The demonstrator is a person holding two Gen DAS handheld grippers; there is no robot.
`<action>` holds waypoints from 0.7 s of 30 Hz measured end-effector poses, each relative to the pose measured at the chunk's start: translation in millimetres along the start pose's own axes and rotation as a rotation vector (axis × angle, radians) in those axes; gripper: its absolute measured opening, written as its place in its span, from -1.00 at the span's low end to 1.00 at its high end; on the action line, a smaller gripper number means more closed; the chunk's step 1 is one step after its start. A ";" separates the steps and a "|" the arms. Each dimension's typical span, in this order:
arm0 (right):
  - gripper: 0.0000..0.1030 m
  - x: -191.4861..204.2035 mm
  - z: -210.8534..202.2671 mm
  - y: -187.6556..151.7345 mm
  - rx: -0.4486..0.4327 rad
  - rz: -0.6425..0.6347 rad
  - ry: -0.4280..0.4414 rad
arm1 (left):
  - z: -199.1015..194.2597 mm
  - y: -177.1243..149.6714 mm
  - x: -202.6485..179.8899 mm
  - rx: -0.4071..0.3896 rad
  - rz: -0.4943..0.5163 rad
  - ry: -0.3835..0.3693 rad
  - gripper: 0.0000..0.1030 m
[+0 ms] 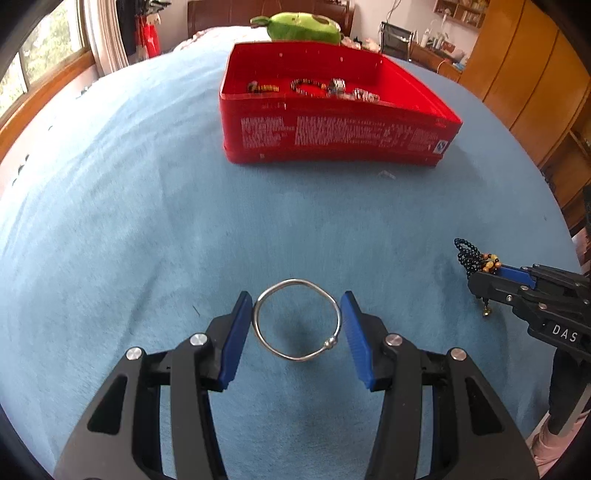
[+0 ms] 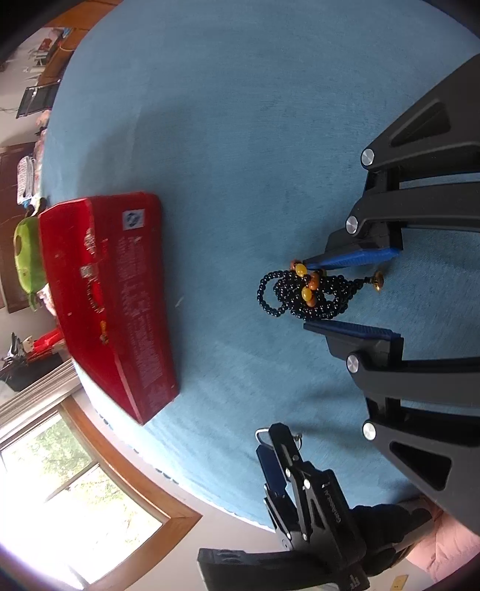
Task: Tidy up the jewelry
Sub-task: 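Carry both into the red tin and open both tools to release them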
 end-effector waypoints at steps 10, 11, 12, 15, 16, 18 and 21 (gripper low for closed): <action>-0.47 12.9 -14.1 56.0 -0.087 -0.037 0.001 | -22.6 45.9 -1.1 -0.094 0.038 0.032 -0.06; -0.47 14.5 -14.9 64.4 -0.097 -0.040 0.002 | -23.9 50.7 -2.3 -0.102 0.040 0.032 -0.06; -0.47 15.6 -15.6 71.3 -0.106 -0.043 0.005 | -22.4 57.8 -4.0 -0.106 0.040 0.029 -0.06; -0.47 19.8 -16.3 95.6 -0.133 -0.040 0.015 | -19.2 83.4 -6.9 -0.133 0.036 0.020 -0.06; -0.47 21.0 -15.9 106.3 -0.144 -0.042 0.015 | -19.2 90.6 -7.2 -0.146 0.037 0.024 -0.06; -0.47 22.4 -13.2 124.5 -0.158 -0.042 0.019 | -19.6 106.8 -10.3 -0.171 0.039 0.024 -0.06; -0.47 19.4 -2.3 154.6 -0.171 -0.028 0.018 | -12.3 139.4 -9.5 -0.204 0.020 0.018 -0.06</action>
Point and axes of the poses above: each gripper's, at about its wrist camera, not at the fingertips, and z roughly the way its jaws point, x to its left, y to its top, the point moved 9 cm from there along z, roughly the way its jaws point, and after that the axes turned 10 degrees about -x, right-handed, at the moved point
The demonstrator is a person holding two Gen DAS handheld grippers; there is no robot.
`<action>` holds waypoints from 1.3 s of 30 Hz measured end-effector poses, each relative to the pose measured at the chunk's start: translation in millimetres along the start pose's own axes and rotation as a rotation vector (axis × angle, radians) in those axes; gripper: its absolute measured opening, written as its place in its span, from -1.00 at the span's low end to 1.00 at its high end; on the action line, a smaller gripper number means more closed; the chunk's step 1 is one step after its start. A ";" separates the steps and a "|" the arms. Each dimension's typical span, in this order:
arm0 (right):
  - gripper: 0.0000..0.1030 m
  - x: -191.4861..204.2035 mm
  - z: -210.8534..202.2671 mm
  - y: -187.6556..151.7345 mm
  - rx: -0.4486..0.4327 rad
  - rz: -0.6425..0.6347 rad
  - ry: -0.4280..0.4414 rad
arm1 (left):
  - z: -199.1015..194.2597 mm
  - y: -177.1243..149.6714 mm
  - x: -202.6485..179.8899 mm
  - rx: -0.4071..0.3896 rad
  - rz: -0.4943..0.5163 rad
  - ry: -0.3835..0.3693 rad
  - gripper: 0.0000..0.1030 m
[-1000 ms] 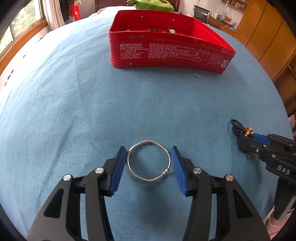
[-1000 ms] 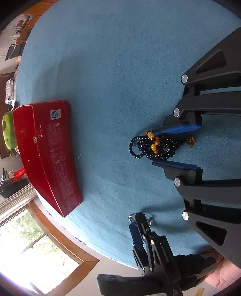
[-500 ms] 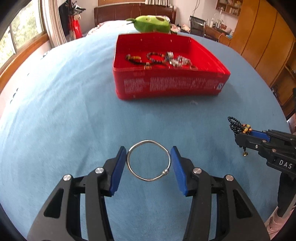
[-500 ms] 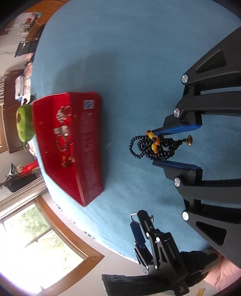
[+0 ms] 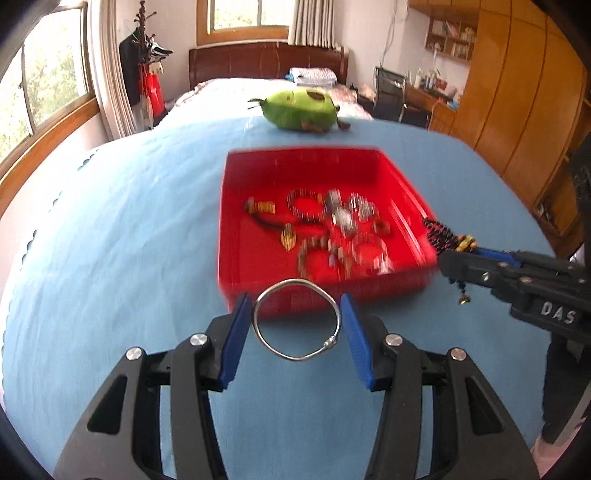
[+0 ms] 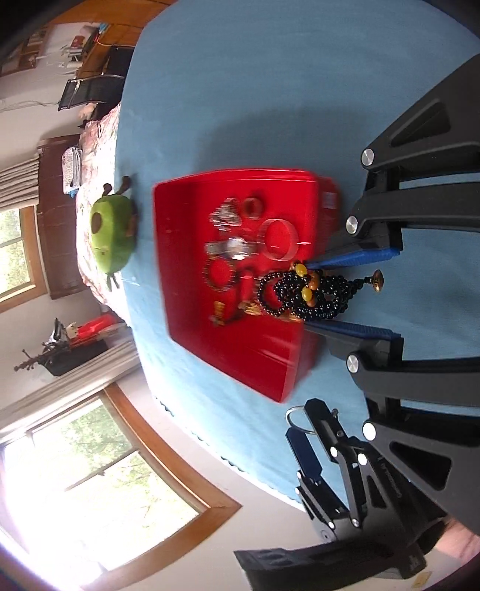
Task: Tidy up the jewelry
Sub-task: 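Carry both into the red tin and open both tools to release them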
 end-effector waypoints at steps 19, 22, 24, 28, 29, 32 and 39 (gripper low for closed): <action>-0.39 -49.2 145.3 31.1 0.163 0.020 -0.128 | 152.7 43.6 20.1 0.128 -0.085 0.004 -0.04; -0.33 -51.2 142.1 32.2 0.136 0.009 -0.142 | 156.1 44.2 22.4 0.130 -0.098 -0.011 0.13; -0.33 -51.7 136.0 33.9 0.119 0.014 -0.139 | 152.1 45.9 23.5 0.119 -0.097 -0.011 0.15; -0.32 -48.9 111.3 40.3 0.062 0.017 -0.136 | 133.1 51.1 27.4 0.079 -0.092 -0.013 0.25; -0.22 -47.4 106.4 41.5 0.053 0.015 -0.131 | 125.8 52.5 29.0 0.064 -0.088 -0.007 0.26; 0.09 -42.6 82.9 43.3 0.012 0.004 -0.136 | 102.1 53.7 32.9 0.022 -0.092 0.000 0.51; 0.67 -28.7 41.8 30.2 -0.006 -0.025 -0.140 | 52.2 36.7 36.1 -0.022 -0.064 0.040 0.79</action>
Point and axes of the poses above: each gripper's, at about its wrist camera, not at the fingertips, and z roughly the way its jaws point, x to its left, y to its top, the point moved 9 cm from there along z, roughly the way its jaws point, and after that the axes turned 10 degrees about -x, right-handed, at the moved point
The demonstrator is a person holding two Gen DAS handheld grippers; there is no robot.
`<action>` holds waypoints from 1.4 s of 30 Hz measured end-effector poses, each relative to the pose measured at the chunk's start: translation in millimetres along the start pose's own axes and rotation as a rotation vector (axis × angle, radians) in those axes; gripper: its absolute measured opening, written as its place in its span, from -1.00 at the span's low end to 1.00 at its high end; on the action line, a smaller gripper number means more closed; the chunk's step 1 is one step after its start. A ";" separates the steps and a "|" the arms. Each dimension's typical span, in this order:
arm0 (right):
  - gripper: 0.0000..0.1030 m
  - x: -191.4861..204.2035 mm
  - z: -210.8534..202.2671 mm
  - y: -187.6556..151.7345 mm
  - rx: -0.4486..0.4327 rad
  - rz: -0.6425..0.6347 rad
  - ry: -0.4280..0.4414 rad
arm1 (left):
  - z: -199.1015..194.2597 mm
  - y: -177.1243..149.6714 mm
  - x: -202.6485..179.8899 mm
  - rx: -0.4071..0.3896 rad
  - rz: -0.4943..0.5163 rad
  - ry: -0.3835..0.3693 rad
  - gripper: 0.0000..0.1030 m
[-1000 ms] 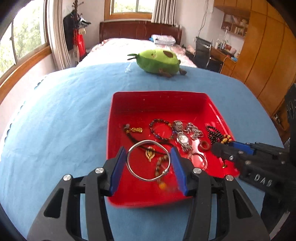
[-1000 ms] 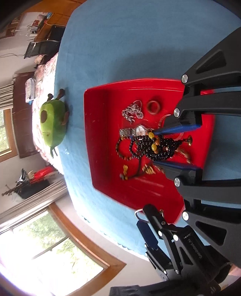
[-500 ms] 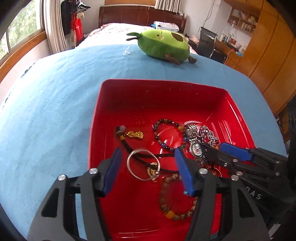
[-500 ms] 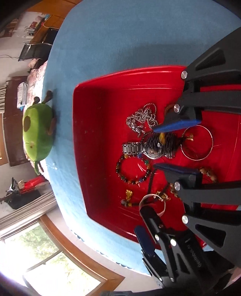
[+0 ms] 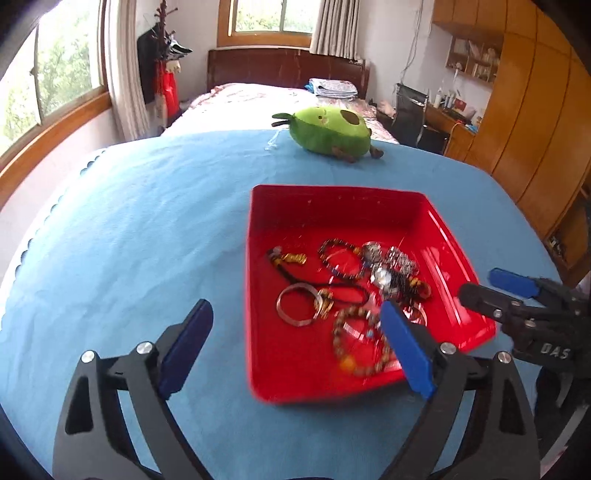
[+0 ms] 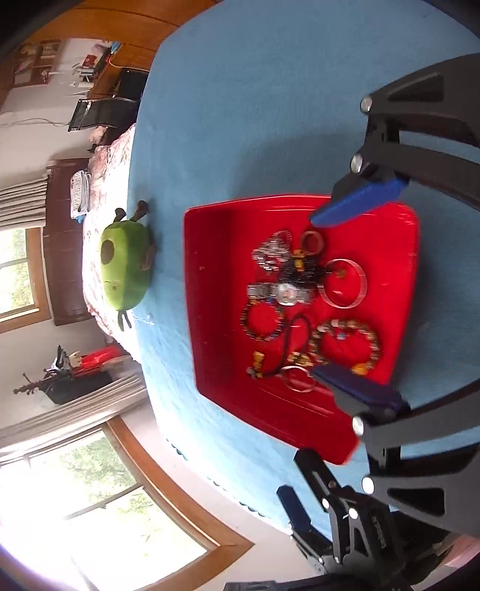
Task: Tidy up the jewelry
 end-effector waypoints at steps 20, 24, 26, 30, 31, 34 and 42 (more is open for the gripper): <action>0.91 -6.0 -34.9 -40.0 0.041 0.039 -0.009 | -45.5 -45.1 9.5 0.000 0.018 0.079 0.86; 0.92 -9.2 -31.6 -48.2 0.092 0.060 -0.011 | -46.5 -48.0 9.5 0.022 0.019 0.089 0.86; 0.92 -9.2 -30.0 -53.1 0.119 0.073 0.001 | -46.0 -51.8 9.9 0.044 0.018 0.083 0.86; 0.92 -8.6 -27.5 -58.6 0.140 0.075 -0.003 | -38.6 -57.7 9.3 0.101 0.026 0.071 0.86; 0.92 -9.1 -25.8 -58.9 0.142 0.076 -0.007 | -34.6 -58.3 9.9 0.113 0.025 0.072 0.86; 0.92 -11.9 -19.7 -59.5 0.155 0.090 -0.012 | -20.7 -60.5 11.6 0.163 0.021 0.070 0.86; 0.92 -12.4 -13.4 -61.9 0.189 0.113 0.012 | -6.4 -65.7 9.1 0.220 0.009 0.060 0.86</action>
Point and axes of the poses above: each gripper's, at about its wrist camera, not at the fingertips, and z roughly the way its jaws point, x to its left, y to its top, the point moved 9 cm from there along z, roughly the way its jaws point, and after that the axes turned 10 degrees about -x, right-handed, at the moved point
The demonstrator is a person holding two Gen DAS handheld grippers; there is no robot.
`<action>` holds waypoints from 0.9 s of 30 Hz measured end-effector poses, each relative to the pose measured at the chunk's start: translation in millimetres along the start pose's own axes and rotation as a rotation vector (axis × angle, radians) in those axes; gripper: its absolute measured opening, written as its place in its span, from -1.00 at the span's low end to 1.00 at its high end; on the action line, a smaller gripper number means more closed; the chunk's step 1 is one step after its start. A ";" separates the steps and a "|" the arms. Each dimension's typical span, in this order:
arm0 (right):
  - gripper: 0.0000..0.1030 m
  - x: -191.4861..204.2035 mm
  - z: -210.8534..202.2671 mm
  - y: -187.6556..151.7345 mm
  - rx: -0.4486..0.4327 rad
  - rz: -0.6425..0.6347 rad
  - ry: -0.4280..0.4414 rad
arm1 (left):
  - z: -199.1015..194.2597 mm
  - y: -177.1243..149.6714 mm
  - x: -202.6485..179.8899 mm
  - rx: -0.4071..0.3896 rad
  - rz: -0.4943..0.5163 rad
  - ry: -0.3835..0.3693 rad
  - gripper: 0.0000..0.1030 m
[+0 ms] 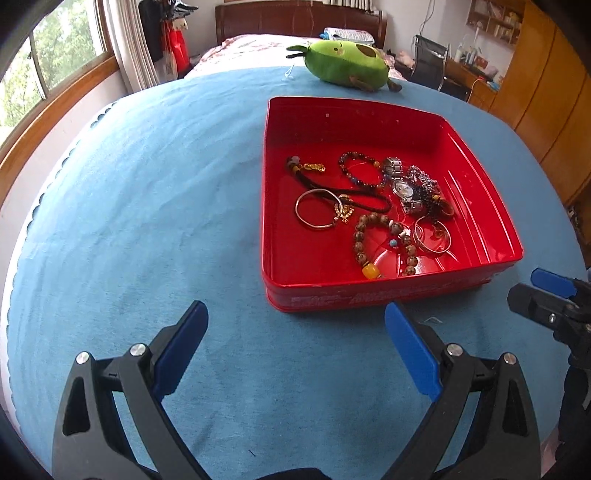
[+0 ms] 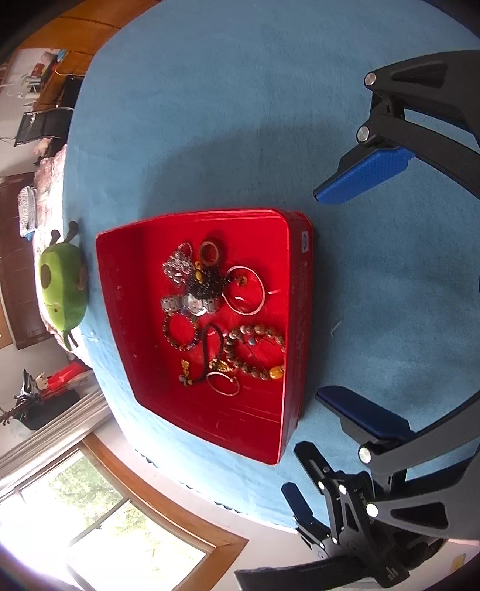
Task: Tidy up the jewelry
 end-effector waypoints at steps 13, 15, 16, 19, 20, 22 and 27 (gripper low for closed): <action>0.92 -1.8 15.6 -3.7 0.028 -0.008 -0.020 | 6.6 3.8 -1.8 0.003 -0.003 -0.009 0.86; 0.92 -1.5 16.7 -4.2 0.030 -0.010 -0.021 | 7.0 4.1 -1.8 0.001 -0.004 -0.010 0.86; 0.92 -1.3 16.9 -4.2 0.029 -0.012 -0.022 | 7.1 4.0 -1.8 0.000 -0.005 -0.010 0.86; 0.92 -1.4 16.8 -4.0 0.028 -0.016 -0.022 | 7.8 3.9 -2.5 0.000 -0.003 -0.010 0.86; 0.92 -1.2 16.8 -4.0 0.029 -0.016 -0.021 | 7.5 3.8 -2.4 0.000 -0.002 -0.009 0.86; 0.92 -0.7 16.8 -4.1 0.030 -0.018 -0.020 | 7.3 4.1 -2.7 -0.004 0.000 -0.008 0.86; 0.92 0.3 17.9 -4.1 0.031 -0.023 -0.022 | 6.2 4.3 -2.8 -0.009 0.001 -0.007 0.86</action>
Point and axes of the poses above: each gripper's, at about its wrist camera, not at the fingertips, and z roughly the way its jaws point, x to its left, y to its top, the point moved 9 cm from there along z, roughly the way its jaws point, and after that the axes turned 10 degrees about -x, right-handed, at the moved point
